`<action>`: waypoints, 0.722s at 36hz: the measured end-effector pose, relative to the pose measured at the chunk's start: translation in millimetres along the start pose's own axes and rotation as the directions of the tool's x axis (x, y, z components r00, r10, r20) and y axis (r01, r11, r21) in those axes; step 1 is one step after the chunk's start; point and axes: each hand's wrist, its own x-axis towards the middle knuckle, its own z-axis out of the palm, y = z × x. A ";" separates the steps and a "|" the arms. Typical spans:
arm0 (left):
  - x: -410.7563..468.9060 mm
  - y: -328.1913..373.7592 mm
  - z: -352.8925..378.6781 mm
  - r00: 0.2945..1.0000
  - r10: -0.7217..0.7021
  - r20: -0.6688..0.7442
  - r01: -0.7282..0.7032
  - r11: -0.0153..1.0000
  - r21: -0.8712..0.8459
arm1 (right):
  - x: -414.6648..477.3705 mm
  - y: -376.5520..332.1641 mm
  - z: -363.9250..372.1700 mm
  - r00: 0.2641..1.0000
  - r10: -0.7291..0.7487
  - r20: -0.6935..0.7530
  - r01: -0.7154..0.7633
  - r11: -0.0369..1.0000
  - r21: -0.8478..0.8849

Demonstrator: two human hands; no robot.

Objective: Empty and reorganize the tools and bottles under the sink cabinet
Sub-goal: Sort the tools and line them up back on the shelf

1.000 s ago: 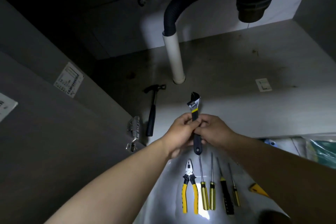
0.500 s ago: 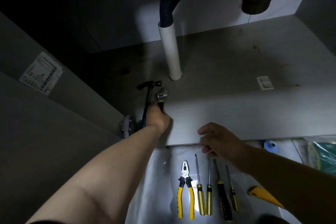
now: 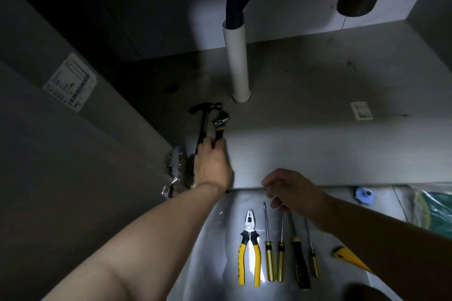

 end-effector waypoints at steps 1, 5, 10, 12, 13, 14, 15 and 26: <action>-6.2 -1.5 0.0 0.999 0.041 -0.022 -0.040 0.998 0.044 | 0.2 0.9 0.2 1.000 -0.004 0.007 0.004 1.000 -0.024; -39.6 -10.1 3.5 0.940 0.329 -0.086 -0.315 0.938 0.145 | -0.1 6.8 1.5 0.998 -0.043 0.036 0.049 0.981 -0.188; -93.1 -22.5 21.2 0.844 0.530 0.085 -0.535 0.844 0.043 | 2.2 18.9 4.1 0.992 -0.030 0.122 0.090 0.848 -0.522; -111.2 -26.3 29.6 0.841 0.485 0.239 -0.489 0.871 -0.050 | -0.1 28.8 5.1 0.990 -0.003 0.141 0.086 0.805 -0.587; -118.0 -27.0 34.5 0.839 0.420 0.345 -0.421 0.904 -0.075 | -1.5 34.2 5.3 0.988 0.013 0.151 0.083 0.786 -0.613; -123.9 -26.9 39.7 0.826 0.324 0.460 -0.330 0.941 -0.071 | -3.3 40.7 5.3 0.986 0.028 0.167 0.084 0.775 -0.626; -129.1 -26.4 45.1 0.795 0.215 0.568 -0.228 0.972 -0.049 | -4.8 47.2 4.7 0.981 0.042 0.188 0.088 0.769 -0.634; -165.7 -6.6 102.2 0.750 -0.285 0.597 0.367 0.930 -0.017 | -14.0 97.1 2.7 0.925 0.281 0.256 0.073 0.530 -0.845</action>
